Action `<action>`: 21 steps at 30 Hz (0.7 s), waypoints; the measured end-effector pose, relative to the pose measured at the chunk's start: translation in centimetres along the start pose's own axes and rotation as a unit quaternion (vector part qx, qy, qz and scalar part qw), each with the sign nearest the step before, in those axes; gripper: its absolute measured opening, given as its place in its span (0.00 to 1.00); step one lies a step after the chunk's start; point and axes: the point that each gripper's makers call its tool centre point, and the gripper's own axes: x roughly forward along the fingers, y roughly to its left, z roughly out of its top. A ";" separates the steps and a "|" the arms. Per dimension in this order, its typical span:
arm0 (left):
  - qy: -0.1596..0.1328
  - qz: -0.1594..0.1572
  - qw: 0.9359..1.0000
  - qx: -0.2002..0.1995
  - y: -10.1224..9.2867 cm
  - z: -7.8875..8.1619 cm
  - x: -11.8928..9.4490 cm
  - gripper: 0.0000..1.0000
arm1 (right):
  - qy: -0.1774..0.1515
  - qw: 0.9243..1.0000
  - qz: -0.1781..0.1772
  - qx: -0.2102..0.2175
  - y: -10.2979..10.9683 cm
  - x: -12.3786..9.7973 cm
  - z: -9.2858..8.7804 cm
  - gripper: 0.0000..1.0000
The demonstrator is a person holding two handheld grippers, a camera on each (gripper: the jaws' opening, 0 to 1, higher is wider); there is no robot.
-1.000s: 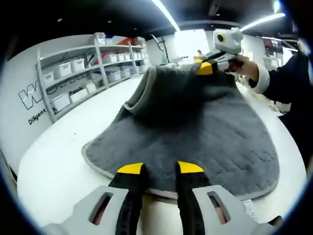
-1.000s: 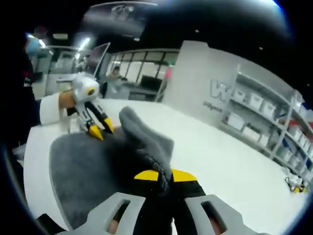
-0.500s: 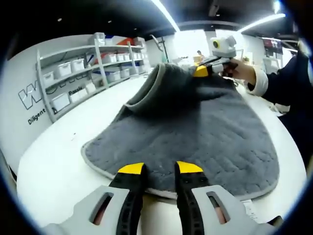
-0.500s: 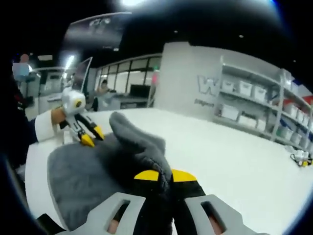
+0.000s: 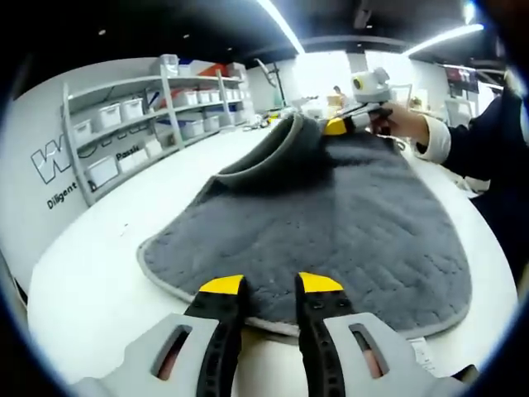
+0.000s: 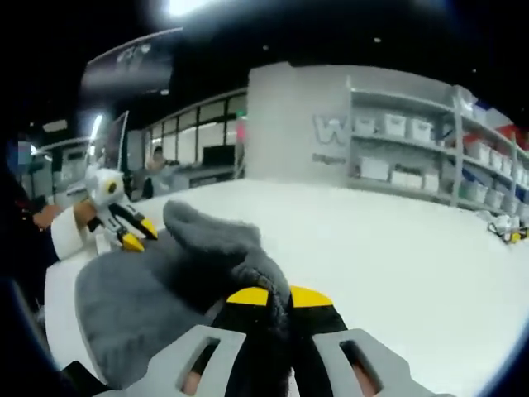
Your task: Open the folded towel by lifting each exposed corner and separating the folded layers until the towel lies flat within the target outline without major curled edges
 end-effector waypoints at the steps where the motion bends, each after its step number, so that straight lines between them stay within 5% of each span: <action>1: 0.000 0.000 1.000 0.000 0.0 0.0 0.0 0.23 | 0.003 1.000 -0.003 0.006 -0.3 0.0 -0.2 0.00; 21: -0.002 0.000 1.000 -0.005 0.0 0.0 0.0 0.23 | 0.027 0.999 -0.022 0.033 -2.5 -0.2 -3.4 0.03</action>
